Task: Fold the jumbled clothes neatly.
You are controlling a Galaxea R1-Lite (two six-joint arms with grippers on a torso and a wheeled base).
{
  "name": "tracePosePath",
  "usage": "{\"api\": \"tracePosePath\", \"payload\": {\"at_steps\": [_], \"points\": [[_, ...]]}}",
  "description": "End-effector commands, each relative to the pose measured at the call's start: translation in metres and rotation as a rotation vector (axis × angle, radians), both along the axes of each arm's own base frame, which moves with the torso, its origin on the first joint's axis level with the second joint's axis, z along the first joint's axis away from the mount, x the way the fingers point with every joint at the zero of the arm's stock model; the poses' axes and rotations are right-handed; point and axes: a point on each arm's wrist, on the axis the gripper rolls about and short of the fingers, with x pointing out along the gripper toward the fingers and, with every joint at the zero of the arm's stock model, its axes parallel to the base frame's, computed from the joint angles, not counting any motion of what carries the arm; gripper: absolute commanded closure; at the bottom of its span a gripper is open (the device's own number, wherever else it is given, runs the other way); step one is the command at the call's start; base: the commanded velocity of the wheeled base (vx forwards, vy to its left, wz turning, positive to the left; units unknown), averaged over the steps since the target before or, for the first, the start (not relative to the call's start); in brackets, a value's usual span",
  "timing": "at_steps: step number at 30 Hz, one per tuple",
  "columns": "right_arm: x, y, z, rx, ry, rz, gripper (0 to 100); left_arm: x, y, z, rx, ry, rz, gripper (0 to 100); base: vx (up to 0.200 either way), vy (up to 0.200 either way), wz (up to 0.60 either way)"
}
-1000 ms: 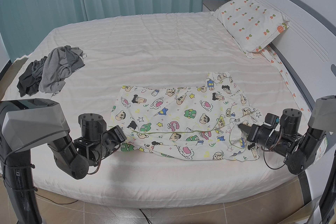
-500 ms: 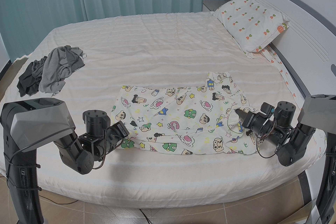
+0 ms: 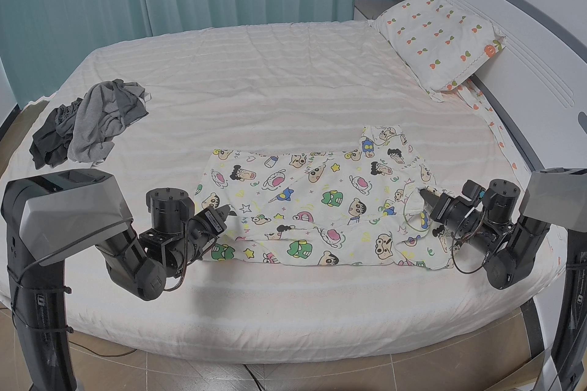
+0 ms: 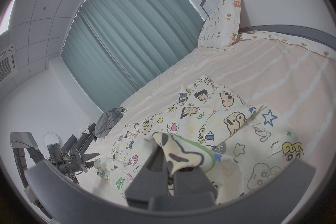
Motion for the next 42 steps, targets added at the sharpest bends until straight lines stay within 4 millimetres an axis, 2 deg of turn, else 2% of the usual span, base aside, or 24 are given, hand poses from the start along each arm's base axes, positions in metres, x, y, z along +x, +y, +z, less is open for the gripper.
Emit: {"api": "tracePosePath", "payload": {"at_steps": [1,7,9,17,18,20,23,27,30,32,34,35,36,37,39,40,42], "points": [[0.001,-0.002,0.001,0.002,-0.009,-0.005,100,0.002,0.002,0.010,-0.009,-0.033,0.033,0,0.000,0.000,0.00],[0.002,-0.006,0.002,0.003,-0.015,-0.017,100,0.009,0.017,0.016,-0.007,-0.054,0.092,0,0.000,0.000,0.00],[0.005,-0.008,0.002,0.005,-0.021,-0.025,100,0.009,0.029,0.021,-0.010,-0.064,0.119,0,0.000,0.000,0.00],[0.009,-0.010,-0.011,0.002,0.004,-0.028,100,-0.001,0.057,0.026,-0.014,-0.042,0.168,0,0.000,0.000,0.00],[0.009,-0.010,-0.012,0.000,0.006,-0.028,0,-0.004,0.060,0.026,-0.018,-0.034,0.165,0,0.000,0.000,0.00],[0.009,-0.010,-0.011,0.002,0.005,-0.028,0,-0.008,0.064,0.025,-0.020,-0.023,0.163,0,0.000,0.000,0.00],[0.008,-0.010,-0.014,0.012,0.021,-0.027,0,-0.028,0.076,0.023,-0.057,0.035,0.147,0,0.000,0.000,0.00],[0.008,-0.011,-0.016,0.048,0.042,-0.038,0,-0.044,0.080,0.025,-0.129,0.069,0.135,0,0.000,0.000,0.00],[0.009,-0.015,-0.017,0.057,0.047,-0.074,0,-0.069,0.078,0.011,-0.193,0.179,0.116,0,0.000,0.000,0.00],[0.011,-0.024,-0.010,0.060,0.024,-0.115,0,-0.082,0.079,0.003,-0.222,0.241,0.101,0,0.000,0.000,0.00],[0.009,-0.035,0.007,0.069,-0.017,-0.135,0,-0.093,0.080,-0.002,-0.272,0.289,0.085,0,0.000,0.000,0.00],[0.009,-0.035,0.007,0.069,-0.017,-0.135,0,-0.093,0.080,-0.002,-0.272,0.289,0.085,0,0.000,0.000,0.00],[0.004,-0.039,0.022,0.079,-0.047,-0.133,0,-0.103,0.081,-0.003,-0.338,0.329,0.039,0,0.000,0.000,0.00],[0.004,-0.039,0.023,0.080,-0.047,-0.132,0,-0.103,0.081,-0.003,-0.341,0.330,0.036,0,0.000,0.000,0.00],[-0.003,-0.032,0.031,0.105,-0.046,-0.109,0,-0.112,0.082,-0.002,-0.394,0.347,-0.027,0,0.000,0.000,0.00],[-0.012,-0.013,0.034,0.149,-0.021,-0.057,0,-0.115,0.082,-0.001,-0.424,0.347,-0.067,0,0.000,0.000,0.00],[-0.019,0.010,0.032,0.217,0.031,0.002,0,-0.115,0.079,0.001,-0.436,0.329,-0.084,0,0.000,0.000,0.00]]}}
